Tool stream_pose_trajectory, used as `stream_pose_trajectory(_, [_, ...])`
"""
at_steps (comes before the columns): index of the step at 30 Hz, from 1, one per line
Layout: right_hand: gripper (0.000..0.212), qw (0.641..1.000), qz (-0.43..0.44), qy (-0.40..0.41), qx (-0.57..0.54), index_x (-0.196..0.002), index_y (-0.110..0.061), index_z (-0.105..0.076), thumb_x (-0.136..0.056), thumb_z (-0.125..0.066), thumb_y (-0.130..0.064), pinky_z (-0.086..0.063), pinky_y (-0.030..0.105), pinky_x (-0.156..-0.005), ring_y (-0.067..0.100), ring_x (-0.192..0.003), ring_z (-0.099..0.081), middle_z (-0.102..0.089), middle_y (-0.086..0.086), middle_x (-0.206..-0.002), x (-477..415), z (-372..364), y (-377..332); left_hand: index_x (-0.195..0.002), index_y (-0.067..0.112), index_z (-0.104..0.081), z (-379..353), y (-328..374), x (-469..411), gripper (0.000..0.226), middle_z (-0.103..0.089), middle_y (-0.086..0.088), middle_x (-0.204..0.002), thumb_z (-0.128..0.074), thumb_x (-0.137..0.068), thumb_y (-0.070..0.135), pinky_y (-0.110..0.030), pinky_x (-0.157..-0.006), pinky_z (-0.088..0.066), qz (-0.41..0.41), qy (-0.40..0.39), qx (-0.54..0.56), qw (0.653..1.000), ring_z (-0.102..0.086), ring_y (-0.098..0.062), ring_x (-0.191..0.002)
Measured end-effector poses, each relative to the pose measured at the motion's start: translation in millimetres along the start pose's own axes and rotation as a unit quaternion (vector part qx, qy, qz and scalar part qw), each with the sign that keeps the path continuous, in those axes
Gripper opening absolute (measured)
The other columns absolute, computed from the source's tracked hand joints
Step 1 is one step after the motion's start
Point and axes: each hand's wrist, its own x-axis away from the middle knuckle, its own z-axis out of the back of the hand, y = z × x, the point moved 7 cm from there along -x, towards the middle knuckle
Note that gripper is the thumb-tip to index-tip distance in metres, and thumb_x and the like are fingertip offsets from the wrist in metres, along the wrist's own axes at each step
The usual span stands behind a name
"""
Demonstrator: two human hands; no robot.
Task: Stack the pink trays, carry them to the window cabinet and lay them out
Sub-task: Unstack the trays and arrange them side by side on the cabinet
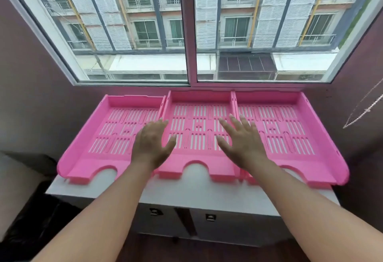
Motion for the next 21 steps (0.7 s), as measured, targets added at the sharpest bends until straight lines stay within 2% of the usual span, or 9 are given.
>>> stream_pose_trajectory(2, [0.062,0.999,0.021,-0.026,-0.002,-0.154,-0.039,-0.020,-0.096,-0.031,-0.057,-0.004,0.052,-0.123,0.028,-0.153,-0.007,-0.018,0.003,-0.165,-2,-20,-36,-0.137,0.016,-0.052,10,-38,8,0.059,-0.060,-0.007,-0.138,-0.035,-0.092,0.050,-0.047,-0.106,-0.042,0.018,0.013,-0.002,1.000,-0.053,-0.025,-0.129])
stream_pose_trajectory(4, [0.064,0.997,0.019,-0.068,0.009,-0.155,-0.040,-0.014,-0.095,-0.029,-0.059,-0.004,0.053,-0.122,0.029,-0.153,-0.003,-0.011,0.002,-0.166,-1,-45,-58,-0.140,0.019,-0.049,11,-75,19,0.053,-0.056,-0.005,-0.144,-0.036,-0.095,0.045,-0.048,-0.109,-0.039,0.048,0.002,0.004,0.999,-0.049,-0.025,-0.134])
stream_pose_trajectory(6, [0.067,0.994,0.004,-0.108,0.030,-0.155,-0.041,-0.008,-0.095,-0.028,-0.062,-0.004,0.054,-0.122,0.031,-0.153,0.002,-0.005,0.002,-0.167,1,-71,-72,-0.145,0.025,-0.043,2,-111,32,0.053,-0.047,-0.002,-0.152,-0.037,-0.096,0.044,-0.051,-0.116,-0.032,0.071,-0.039,0.002,0.997,-0.039,-0.025,-0.142])
stream_pose_trajectory(9, [0.068,0.988,-0.037,-0.147,0.039,-0.155,-0.043,-0.006,-0.094,-0.024,-0.066,-0.002,0.055,-0.122,0.032,-0.153,0.004,-0.002,0.002,-0.167,5,-98,-78,-0.150,0.035,-0.033,-19,-143,44,0.061,-0.034,0.003,-0.160,-0.031,-0.092,0.053,-0.054,-0.120,-0.022,0.067,-0.113,-0.021,0.991,-0.028,-0.024,-0.149])
stream_pose_trajectory(11, [0.069,0.984,-0.065,-0.158,0.042,-0.155,-0.043,-0.005,-0.093,-0.021,-0.068,-0.002,0.056,-0.122,0.032,-0.152,0.002,-0.001,0.002,-0.167,6,-110,-79,-0.153,0.039,-0.025,-32,-149,48,0.062,-0.023,0.005,-0.165,-0.029,-0.094,0.056,-0.053,-0.123,-0.012,0.064,-0.156,-0.031,0.985,-0.017,-0.025,-0.152])
stream_pose_trajectory(13, [0.070,0.983,-0.080,-0.158,0.054,-0.155,-0.044,-0.004,-0.092,-0.017,-0.070,-0.003,0.056,-0.121,0.033,-0.152,0.001,0.001,0.002,-0.167,6,-116,-80,-0.154,0.042,-0.022,-39,-149,47,0.061,-0.015,0.006,-0.166,-0.027,-0.095,0.056,-0.053,-0.123,-0.005,0.057,-0.165,-0.031,0.984,-0.009,-0.024,-0.154])
stream_pose_trajectory(21, [0.068,0.979,-0.086,-0.158,0.095,-0.152,-0.047,0.009,-0.090,-0.006,-0.072,-0.001,0.057,-0.120,0.032,-0.152,0.007,0.013,0.000,-0.164,4,-123,-80,-0.153,0.045,-0.019,-48,-145,23,0.067,-0.010,0.008,-0.166,-0.025,-0.089,0.064,-0.055,-0.122,-0.001,0.052,-0.170,-0.023,0.984,-0.004,-0.023,-0.154])
